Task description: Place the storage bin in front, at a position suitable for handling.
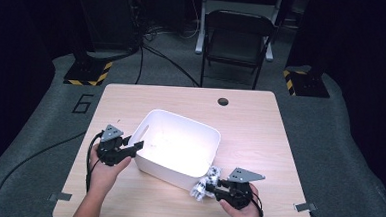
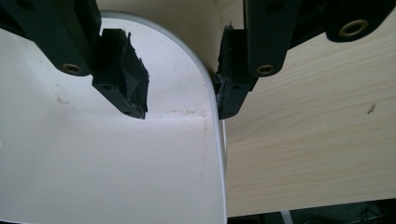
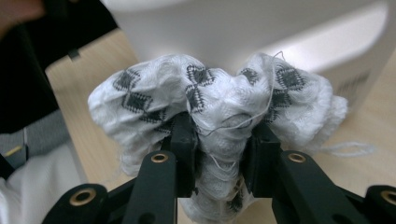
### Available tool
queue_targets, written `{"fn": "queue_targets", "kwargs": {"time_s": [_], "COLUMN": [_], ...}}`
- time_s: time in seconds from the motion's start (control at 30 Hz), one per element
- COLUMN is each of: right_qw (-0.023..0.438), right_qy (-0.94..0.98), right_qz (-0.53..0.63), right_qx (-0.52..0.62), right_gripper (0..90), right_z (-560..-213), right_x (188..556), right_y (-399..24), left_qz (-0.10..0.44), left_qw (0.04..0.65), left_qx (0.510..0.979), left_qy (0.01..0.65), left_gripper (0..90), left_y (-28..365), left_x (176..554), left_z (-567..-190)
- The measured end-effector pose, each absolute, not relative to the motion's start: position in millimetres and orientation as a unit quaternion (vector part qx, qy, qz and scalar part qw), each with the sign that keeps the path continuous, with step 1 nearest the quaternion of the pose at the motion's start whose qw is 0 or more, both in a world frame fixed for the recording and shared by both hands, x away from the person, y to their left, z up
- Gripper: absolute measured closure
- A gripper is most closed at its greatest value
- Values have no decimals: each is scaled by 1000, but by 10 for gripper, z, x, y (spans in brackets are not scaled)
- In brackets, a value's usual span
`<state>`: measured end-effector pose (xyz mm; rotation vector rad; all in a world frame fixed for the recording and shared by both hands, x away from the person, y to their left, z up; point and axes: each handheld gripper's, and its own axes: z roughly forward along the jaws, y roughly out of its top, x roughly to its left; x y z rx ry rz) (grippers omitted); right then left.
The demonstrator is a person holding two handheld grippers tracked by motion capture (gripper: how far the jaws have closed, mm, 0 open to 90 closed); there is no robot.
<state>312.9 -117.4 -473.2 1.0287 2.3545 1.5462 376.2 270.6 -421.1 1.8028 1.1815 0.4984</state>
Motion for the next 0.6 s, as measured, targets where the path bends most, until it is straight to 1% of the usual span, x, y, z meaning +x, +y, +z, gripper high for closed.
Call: {"fn": "queue_targets", "kwargs": {"time_s": [0.13, 0.23, 0.33, 0.5, 0.6], "right_qw": [103, 119, 101, 74, 77], "right_qy": [769, 773, 787, 826, 831], "right_qz": [541, 533, 510, 441, 428], "right_qx": [324, 323, 331, 343, 345], "right_gripper": [688, 686, 685, 684, 684], "right_z": [-4530, -4533, -4617, -4898, -4954], "right_x": [3019, 2996, 3042, 3158, 3199], "right_y": [-1155, -1122, -1108, -1039, -1027], "left_qz": [203, 205, 210, 209, 205], "left_qw": [447, 445, 445, 444, 444], "left_qx": [728, 730, 728, 728, 727], "left_qy": [478, 478, 478, 478, 481], "left_gripper": [539, 542, 545, 544, 539], "left_y": [2695, 2689, 2681, 2680, 2684], "left_x": [3758, 3754, 3755, 3752, 3749], "left_z": [-4209, -4207, -4211, -4210, -4206]}}
